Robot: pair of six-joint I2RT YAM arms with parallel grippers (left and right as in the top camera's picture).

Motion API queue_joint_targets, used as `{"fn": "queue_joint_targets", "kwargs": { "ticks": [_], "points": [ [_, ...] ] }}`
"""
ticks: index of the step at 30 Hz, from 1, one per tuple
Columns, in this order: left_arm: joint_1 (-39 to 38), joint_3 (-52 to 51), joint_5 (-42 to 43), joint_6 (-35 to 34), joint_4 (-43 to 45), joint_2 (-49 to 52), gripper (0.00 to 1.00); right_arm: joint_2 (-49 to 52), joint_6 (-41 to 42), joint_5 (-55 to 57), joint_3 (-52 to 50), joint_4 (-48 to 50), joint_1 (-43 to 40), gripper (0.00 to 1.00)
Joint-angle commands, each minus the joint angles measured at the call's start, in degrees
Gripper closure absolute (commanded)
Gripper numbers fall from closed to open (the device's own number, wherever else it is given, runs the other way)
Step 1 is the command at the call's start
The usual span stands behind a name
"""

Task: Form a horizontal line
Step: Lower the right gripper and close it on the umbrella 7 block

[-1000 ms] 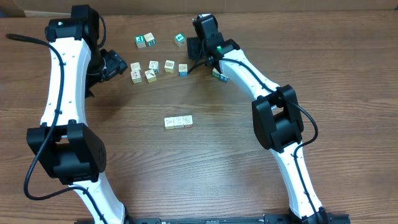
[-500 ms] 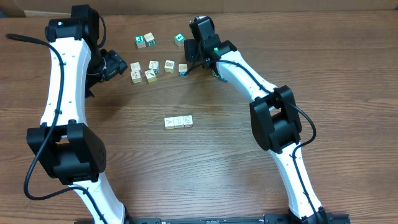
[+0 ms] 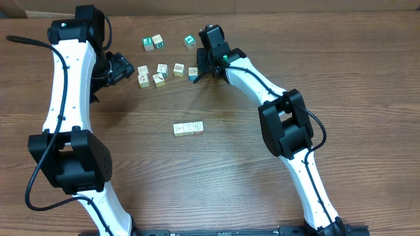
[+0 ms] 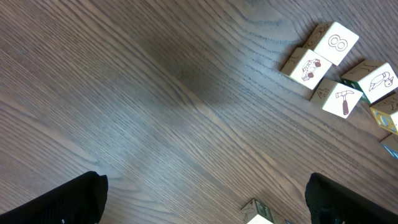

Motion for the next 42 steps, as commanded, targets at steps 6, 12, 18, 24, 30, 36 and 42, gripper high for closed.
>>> {"fn": "queue_joint_targets", "kwargs": {
  "ticks": [6, 12, 18, 24, 30, 36, 42],
  "points": [
    [-0.13, -0.37, -0.13, 0.24, -0.13, 0.52, 0.0, -4.28, 0.28, 0.13, 0.74, -1.73, -0.31, 0.85],
    [-0.13, -0.37, -0.13, 0.24, -0.13, 0.52, 0.0, -12.2, 0.28, 0.28, 0.74, -7.3, -0.87, 0.85],
    [-0.13, -0.37, -0.13, 0.24, -0.13, 0.52, 0.0, -22.58, 0.31, 0.04, 0.74, -21.77, -0.92, 0.87],
    [-0.13, -0.37, -0.13, 0.24, -0.13, 0.52, 0.0, -29.62, 2.91, -3.3, 0.74, -41.22, -0.92, 0.87],
    [-0.13, -0.37, -0.13, 0.24, -0.13, 0.52, 0.0, -29.59, 3.56, -11.02, -0.55, -55.69, -0.92, 0.86],
    [-0.13, -0.37, -0.13, 0.24, -0.13, 0.52, 0.0, -29.57, 7.39, -11.04, -8.07, -55.91, 0.59, 0.86],
    [-0.13, -0.37, -0.13, 0.24, -0.13, 0.52, 0.0, -29.57, 14.93, -11.1, -21.57, -48.43, 3.1, 0.86]
  ]
}}
